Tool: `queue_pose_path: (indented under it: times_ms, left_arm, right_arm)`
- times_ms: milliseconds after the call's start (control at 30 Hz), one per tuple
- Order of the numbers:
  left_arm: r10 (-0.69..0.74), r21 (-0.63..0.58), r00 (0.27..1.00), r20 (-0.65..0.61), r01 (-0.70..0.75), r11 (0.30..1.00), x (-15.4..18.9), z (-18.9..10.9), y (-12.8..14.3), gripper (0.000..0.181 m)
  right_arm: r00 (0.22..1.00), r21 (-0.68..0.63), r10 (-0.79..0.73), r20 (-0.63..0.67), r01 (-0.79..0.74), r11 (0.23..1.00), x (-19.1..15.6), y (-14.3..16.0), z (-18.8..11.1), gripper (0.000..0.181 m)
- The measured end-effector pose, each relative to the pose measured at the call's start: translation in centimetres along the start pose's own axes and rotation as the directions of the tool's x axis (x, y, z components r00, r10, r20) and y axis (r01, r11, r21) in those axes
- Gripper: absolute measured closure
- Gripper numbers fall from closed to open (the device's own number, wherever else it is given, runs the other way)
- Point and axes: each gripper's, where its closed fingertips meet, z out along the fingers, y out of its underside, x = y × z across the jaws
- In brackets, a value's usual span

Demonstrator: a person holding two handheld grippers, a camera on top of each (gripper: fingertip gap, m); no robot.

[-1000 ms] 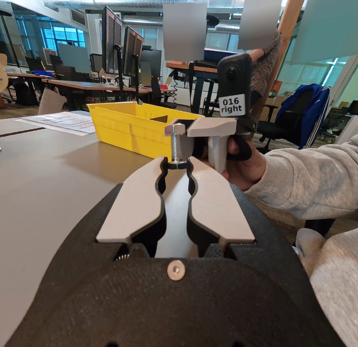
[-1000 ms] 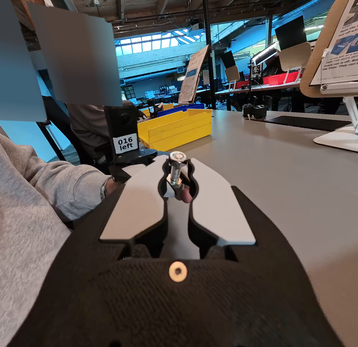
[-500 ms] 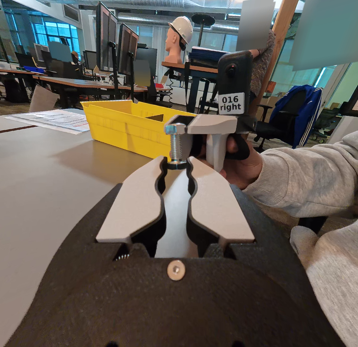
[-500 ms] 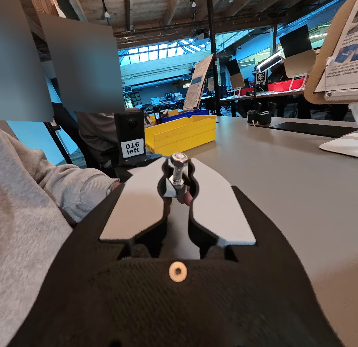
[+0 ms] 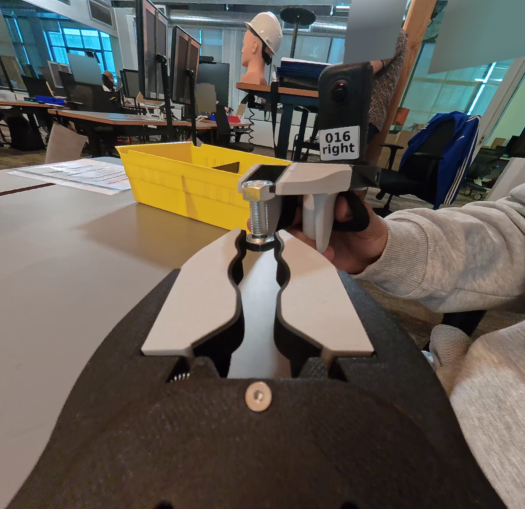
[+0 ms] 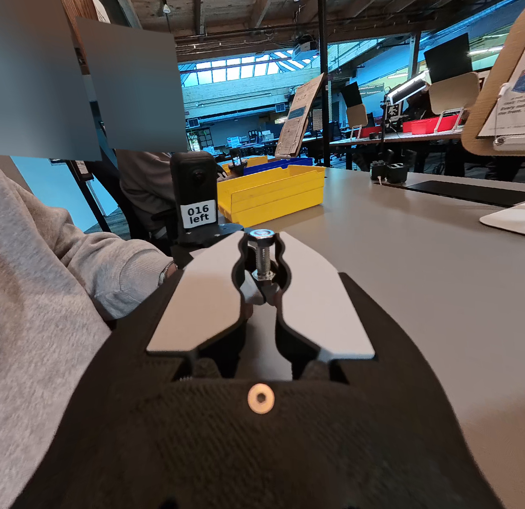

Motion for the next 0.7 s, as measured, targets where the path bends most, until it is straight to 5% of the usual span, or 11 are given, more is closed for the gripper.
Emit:
queue_pose_path:
  times_ms: [533, 700]
  left_arm:
    - [-0.026, 0.032, 1.0, 0.007, 0.026, 0.999, -0.3, -0.3, -0.5, 0.162]
    - [-0.035, 0.035, 0.999, 0.008, 0.034, 0.999, -0.4, -0.3, -0.5, 0.162]
  right_arm:
    - [0.994, 0.025, 0.069, -0.082, -0.067, 0.997, 2.1, -0.2, -0.9, 0.171]
    - [0.997, 0.065, 0.075, -0.01, -0.074, 0.995, 0.9, -1.0, -0.9, 0.163]
